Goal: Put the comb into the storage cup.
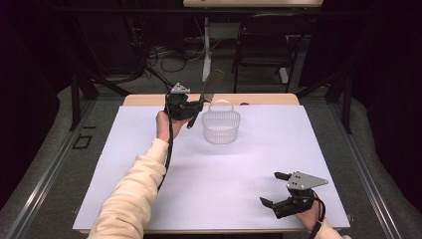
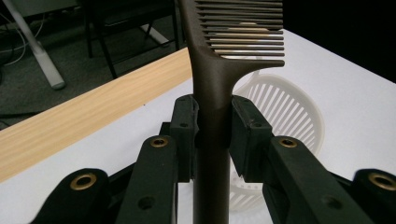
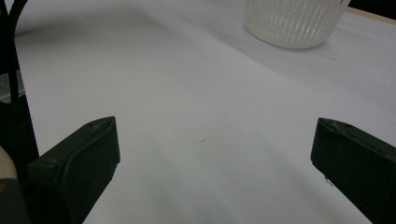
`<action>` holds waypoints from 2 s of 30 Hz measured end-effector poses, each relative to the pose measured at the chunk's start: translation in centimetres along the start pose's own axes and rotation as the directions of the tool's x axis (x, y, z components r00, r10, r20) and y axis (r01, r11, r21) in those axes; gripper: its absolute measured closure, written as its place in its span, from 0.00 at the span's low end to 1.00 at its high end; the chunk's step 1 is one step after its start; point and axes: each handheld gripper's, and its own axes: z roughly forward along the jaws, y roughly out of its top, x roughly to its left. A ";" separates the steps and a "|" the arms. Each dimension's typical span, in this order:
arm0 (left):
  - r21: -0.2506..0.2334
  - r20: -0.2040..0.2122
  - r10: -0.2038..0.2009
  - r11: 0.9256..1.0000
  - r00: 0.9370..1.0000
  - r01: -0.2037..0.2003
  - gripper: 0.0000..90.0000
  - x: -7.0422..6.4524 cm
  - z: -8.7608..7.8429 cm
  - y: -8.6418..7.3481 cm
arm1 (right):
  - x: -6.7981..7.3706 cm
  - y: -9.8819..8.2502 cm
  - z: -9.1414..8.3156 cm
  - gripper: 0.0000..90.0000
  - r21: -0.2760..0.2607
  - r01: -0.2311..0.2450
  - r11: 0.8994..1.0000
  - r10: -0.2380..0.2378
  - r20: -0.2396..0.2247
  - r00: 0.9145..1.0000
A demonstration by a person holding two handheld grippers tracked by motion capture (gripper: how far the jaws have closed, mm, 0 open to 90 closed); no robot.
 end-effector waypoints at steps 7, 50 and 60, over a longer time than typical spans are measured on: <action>0.001 0.004 0.006 1.000 1.000 -0.006 0.81 0.0 0.1 0.4 | 0.0 0.0 0.0 0.01 0.001 0.002 1.000 -0.002 -0.001 1.000; -0.040 0.020 0.013 0.999 1.000 -0.012 0.81 -0.4 1.2 1.9 | -0.1 0.0 0.0 0.01 0.003 -0.001 1.000 0.001 0.002 1.000; -0.047 0.021 0.015 0.999 1.000 -0.014 0.81 -0.5 1.6 2.1 | 0.0 0.0 0.0 0.01 0.001 -0.003 1.000 0.003 0.002 1.000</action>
